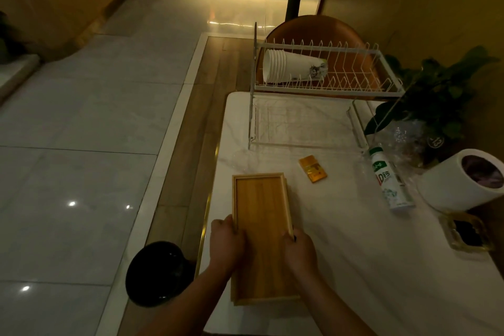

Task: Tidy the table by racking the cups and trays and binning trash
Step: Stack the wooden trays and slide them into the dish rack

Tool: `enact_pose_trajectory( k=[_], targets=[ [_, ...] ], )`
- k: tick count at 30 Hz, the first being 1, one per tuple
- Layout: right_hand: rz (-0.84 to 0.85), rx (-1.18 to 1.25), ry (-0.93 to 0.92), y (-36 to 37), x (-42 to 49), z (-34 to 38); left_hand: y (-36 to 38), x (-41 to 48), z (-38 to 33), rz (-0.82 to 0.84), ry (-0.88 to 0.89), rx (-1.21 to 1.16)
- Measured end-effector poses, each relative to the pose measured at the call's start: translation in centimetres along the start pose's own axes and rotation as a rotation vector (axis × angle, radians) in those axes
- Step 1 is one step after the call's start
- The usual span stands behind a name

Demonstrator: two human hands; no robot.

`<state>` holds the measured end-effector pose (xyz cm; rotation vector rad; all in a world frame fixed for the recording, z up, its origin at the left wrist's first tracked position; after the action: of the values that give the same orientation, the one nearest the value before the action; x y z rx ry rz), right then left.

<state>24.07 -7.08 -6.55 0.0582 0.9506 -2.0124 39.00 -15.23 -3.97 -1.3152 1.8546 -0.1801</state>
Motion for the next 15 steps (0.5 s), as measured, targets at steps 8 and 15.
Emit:
enact_pose_trajectory(
  k=[8,15],
  targets=[
    [-0.045,-0.012,-0.007,0.0,0.14,-0.52,0.59,0.37,0.48,0.023,-0.01,-0.046],
    [-0.025,-0.006,0.003,-0.24,0.29,-0.94,0.71,-0.22,0.57,0.078,-0.041,-0.134]
  ],
)
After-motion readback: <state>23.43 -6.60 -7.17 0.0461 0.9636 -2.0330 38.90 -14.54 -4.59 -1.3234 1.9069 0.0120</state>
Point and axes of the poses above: each hand's wrist, its own x-axis towards the middle knuckle, its own y-axis out of the palm, z = x × y, the point moved 2 cm from there along x, towards the middle knuckle, and after that the axes turned 9 degrees about -y, right-handed, at the moved point
